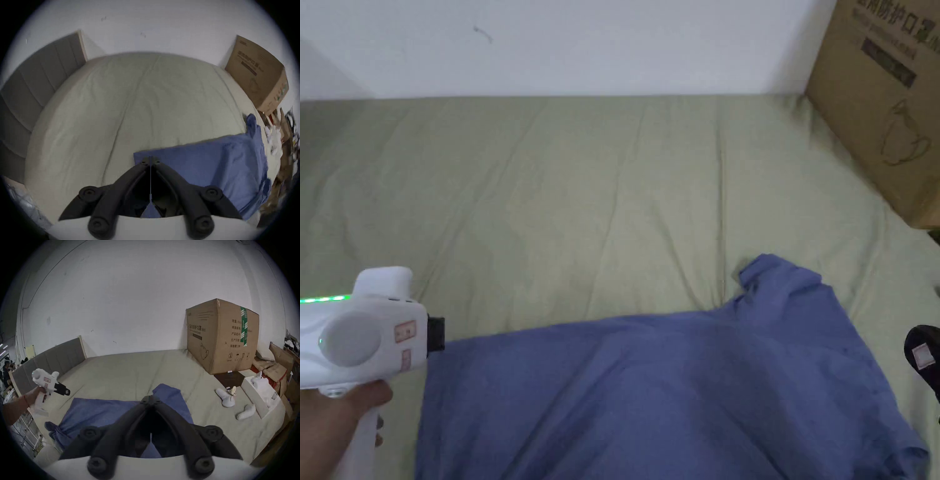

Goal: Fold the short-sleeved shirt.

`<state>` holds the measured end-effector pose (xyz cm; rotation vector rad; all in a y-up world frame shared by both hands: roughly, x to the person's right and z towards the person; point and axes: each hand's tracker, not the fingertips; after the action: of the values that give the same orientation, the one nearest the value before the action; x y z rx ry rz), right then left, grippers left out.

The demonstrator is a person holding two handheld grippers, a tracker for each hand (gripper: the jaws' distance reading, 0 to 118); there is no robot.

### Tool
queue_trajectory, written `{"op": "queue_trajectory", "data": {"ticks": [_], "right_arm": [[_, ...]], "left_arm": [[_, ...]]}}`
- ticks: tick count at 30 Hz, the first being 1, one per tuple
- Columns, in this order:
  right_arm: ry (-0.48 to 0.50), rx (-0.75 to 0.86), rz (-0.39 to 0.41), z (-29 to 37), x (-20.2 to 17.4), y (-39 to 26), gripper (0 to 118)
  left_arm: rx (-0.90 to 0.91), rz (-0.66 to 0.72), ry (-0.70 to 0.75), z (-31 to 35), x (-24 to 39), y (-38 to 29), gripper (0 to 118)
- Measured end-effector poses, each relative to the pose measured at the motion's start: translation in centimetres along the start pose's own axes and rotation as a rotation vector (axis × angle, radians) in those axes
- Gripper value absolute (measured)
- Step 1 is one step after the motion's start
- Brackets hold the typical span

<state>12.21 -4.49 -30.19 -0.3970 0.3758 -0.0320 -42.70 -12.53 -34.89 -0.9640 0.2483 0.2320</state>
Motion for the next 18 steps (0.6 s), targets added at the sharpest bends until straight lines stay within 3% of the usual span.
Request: {"op": "queue_trajectory", "data": {"ticks": [1,2,3,4,5,6,9,11,16,17,18], "right_arm": [[-0.004,-0.003,0.001,-0.2,-0.1,-0.1,0],[-0.004,-0.007,0.003,-0.4,0.0,-0.2,0],[-0.003,-0.012,0.002,-0.6,0.1,-0.3,0],[-0.003,-0.017,0.001,-0.8,0.2,-0.4,0],[-0.006,-0.019,-0.002,-1.1,0.4,-1.1,0],[-0.004,-0.025,-0.003,-1.3,0.5,-1.2,0],[0.000,-0.041,-0.007,-1.5,0.2,-1.3,0],[0.003,-0.051,-0.012,-1.7,0.3,-1.5,0],[0.008,-0.085,-0.007,-1.8,0.7,-2.2,0],[0.009,-0.093,-0.004,-1.7,0.7,-2.4,0],[0.007,-0.098,0.001,-1.7,0.9,-2.5,0]], "left_arm": [[-0.011,0.040,-0.013,-0.8,-0.4,0.1,14],[-0.022,0.071,-0.032,-1.8,-0.8,0.3,49],[-0.037,0.089,-0.031,-2.5,-1.0,0.5,103],[-0.049,0.049,-0.001,-3.2,-1.0,0.8,114],[-0.097,0.010,0.036,-4.4,-0.9,0.8,105],[-0.049,0.026,0.071,-4.8,-0.8,0.2,104],[-0.127,0.000,0.074,-6.3,-0.3,0.7,113],[-0.157,0.012,0.071,-7.3,-0.3,0.7,110],[-0.166,0.006,0.092,-7.7,0.6,0.3,70],[-0.151,-0.002,0.077,-6.8,0.8,0.3,70],[-0.123,-0.021,0.080,-6.1,1.2,0.3,43]]}}
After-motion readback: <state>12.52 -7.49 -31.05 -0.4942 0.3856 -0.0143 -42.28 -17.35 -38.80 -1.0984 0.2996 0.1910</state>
